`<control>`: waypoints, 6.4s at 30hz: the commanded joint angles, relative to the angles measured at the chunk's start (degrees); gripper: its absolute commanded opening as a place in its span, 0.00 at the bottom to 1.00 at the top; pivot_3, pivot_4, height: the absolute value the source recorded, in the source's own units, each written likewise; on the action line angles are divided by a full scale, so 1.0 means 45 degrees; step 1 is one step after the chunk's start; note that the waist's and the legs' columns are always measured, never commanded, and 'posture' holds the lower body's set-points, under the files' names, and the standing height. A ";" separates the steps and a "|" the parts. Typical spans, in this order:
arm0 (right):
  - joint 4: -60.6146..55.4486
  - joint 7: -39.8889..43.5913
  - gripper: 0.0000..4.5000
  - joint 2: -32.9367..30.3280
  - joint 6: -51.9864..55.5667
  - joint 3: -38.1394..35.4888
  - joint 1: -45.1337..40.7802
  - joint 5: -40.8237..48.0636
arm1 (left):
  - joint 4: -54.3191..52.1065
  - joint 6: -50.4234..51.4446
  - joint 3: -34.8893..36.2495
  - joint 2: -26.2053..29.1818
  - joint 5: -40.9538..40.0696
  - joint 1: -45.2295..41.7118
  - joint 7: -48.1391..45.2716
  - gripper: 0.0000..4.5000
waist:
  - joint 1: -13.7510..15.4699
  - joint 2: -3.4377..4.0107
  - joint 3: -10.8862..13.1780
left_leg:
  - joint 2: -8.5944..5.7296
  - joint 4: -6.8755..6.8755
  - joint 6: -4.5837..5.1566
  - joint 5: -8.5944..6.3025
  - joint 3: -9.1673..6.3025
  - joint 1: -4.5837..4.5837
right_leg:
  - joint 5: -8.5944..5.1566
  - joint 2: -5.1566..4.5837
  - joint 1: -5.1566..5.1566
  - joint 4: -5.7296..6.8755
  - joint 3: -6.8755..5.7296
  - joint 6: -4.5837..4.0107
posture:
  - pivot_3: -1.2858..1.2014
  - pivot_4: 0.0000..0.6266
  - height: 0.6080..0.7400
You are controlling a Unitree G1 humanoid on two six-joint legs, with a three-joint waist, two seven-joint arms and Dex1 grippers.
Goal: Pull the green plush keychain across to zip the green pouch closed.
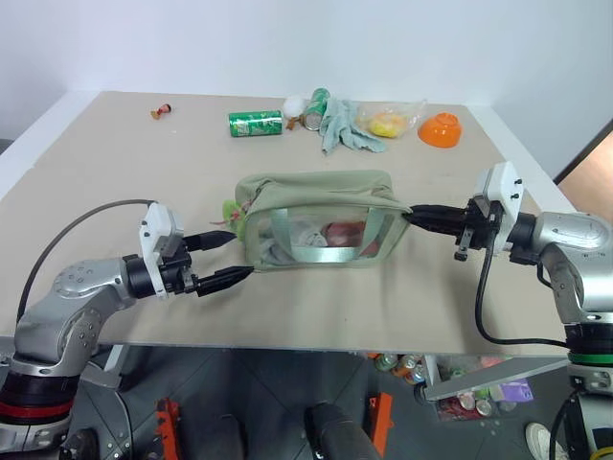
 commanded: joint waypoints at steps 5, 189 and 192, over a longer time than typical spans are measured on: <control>-0.0836 -0.0346 0.63 0.0037 0.0398 -0.0370 0.0079 0.0395 | -0.0009 -0.0239 0.0188 -0.0121 0.0060 -0.0389 0.0139 0.92 | 0.0012 0.0000 0.0000 | -0.0006 0.0004 0.0000 0.0000 0.0003 -0.0007 | -0.0002 -0.0007 0.0000 -0.0001 0.0006 0.0005 | 0.52 0.24 1.00; 0.0254 -0.0122 0.00 0.0282 -0.0006 0.0332 -0.0982 -0.0061 | -0.0493 0.1418 0.0543 -0.1185 0.0380 -0.1810 0.2120 0.90 | 0.0017 0.0026 0.0012 | -0.0082 0.0168 0.0055 0.0040 -0.0069 0.0102 | -0.0025 -0.0030 0.0146 0.0147 0.0007 -0.0024 | 0.52 0.24 1.00; 0.0143 -0.0133 0.00 0.0261 0.0009 0.0294 -0.0875 -0.0044 | 0.0111 0.0772 0.0198 -0.1306 0.0946 -0.2056 0.2178 0.90 | 0.0015 0.0026 0.0012 | -0.0081 0.0160 0.0055 0.0040 -0.0070 0.0100 | -0.0029 -0.0029 0.0145 0.0146 0.0007 -0.0026 | 0.52 0.24 1.00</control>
